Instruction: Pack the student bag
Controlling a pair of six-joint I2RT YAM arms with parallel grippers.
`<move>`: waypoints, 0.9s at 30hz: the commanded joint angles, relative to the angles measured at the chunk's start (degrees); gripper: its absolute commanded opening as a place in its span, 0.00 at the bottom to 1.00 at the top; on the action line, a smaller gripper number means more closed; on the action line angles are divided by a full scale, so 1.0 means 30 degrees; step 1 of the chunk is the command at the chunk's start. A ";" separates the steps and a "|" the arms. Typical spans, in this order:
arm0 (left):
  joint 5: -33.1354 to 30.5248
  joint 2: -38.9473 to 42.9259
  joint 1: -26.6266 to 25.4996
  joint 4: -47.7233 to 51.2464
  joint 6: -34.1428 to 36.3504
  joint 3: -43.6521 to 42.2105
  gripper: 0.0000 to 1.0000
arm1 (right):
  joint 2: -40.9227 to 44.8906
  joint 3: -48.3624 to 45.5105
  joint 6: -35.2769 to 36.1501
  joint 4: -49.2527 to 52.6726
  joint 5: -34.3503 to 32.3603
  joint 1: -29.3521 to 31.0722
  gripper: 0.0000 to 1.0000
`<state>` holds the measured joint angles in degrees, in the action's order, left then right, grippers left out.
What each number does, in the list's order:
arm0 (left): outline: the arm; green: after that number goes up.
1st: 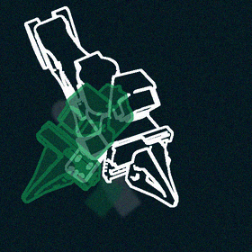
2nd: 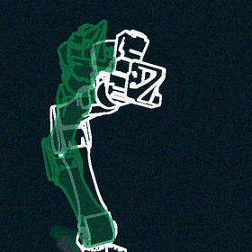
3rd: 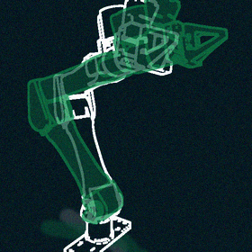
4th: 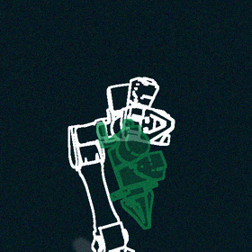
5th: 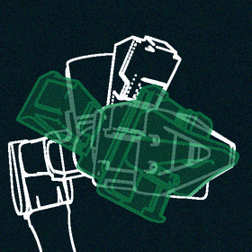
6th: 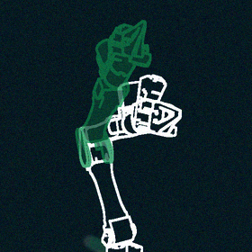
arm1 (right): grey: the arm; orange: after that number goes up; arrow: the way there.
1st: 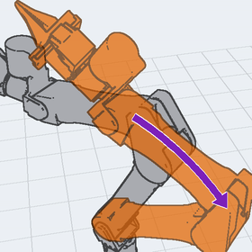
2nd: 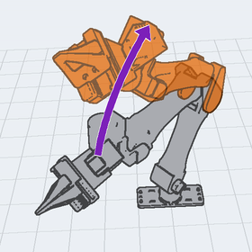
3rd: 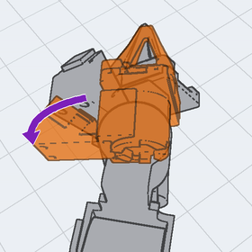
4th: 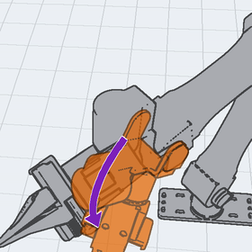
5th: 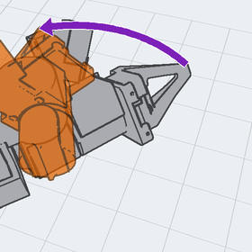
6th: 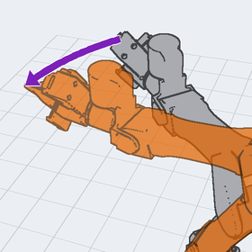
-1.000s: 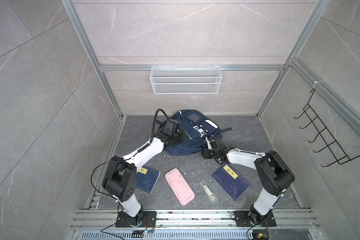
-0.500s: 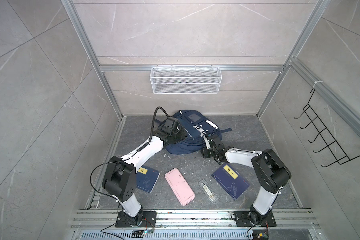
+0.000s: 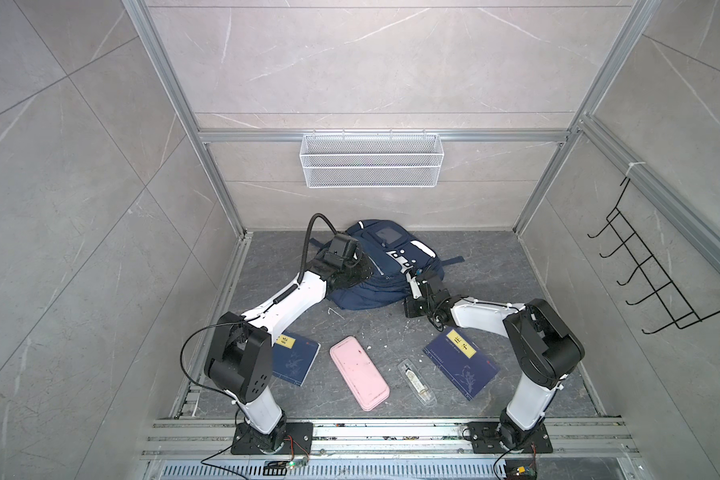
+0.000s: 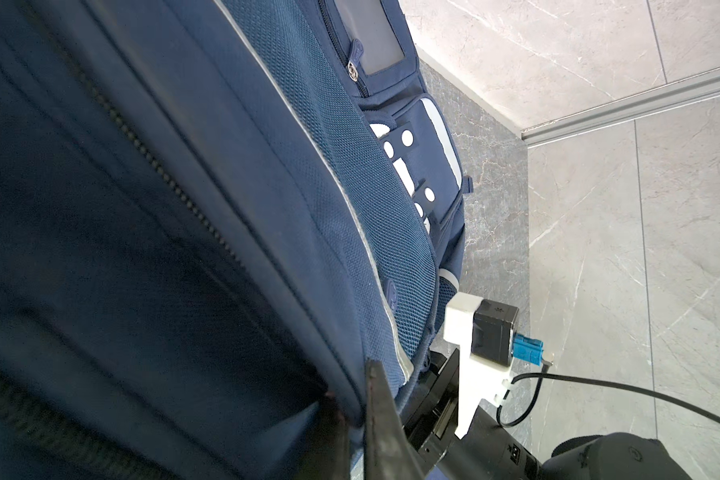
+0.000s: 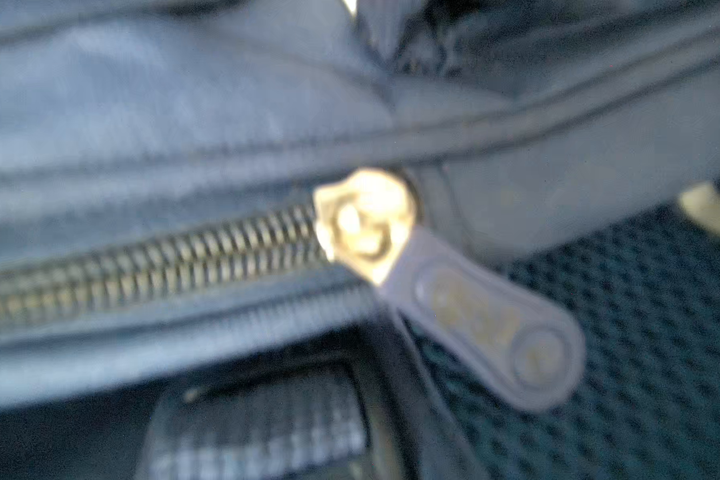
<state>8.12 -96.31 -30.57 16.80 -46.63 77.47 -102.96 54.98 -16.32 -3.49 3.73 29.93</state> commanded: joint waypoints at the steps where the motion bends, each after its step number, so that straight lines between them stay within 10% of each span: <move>1: 0.0571 -0.0275 0.0206 -0.1508 0.0702 0.1363 0.00 | 0.0686 0.0231 -0.0373 0.1165 0.0491 0.0114 0.00; 27: -0.0462 -0.0513 0.0235 -0.4716 -0.1657 -0.2034 0.00 | -0.1903 0.5667 -0.3693 0.3105 0.4196 0.4478 0.00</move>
<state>8.93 -100.55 -29.95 8.38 -50.74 71.66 -106.89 68.03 -24.10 7.99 12.29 42.09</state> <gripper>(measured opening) 0.060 0.083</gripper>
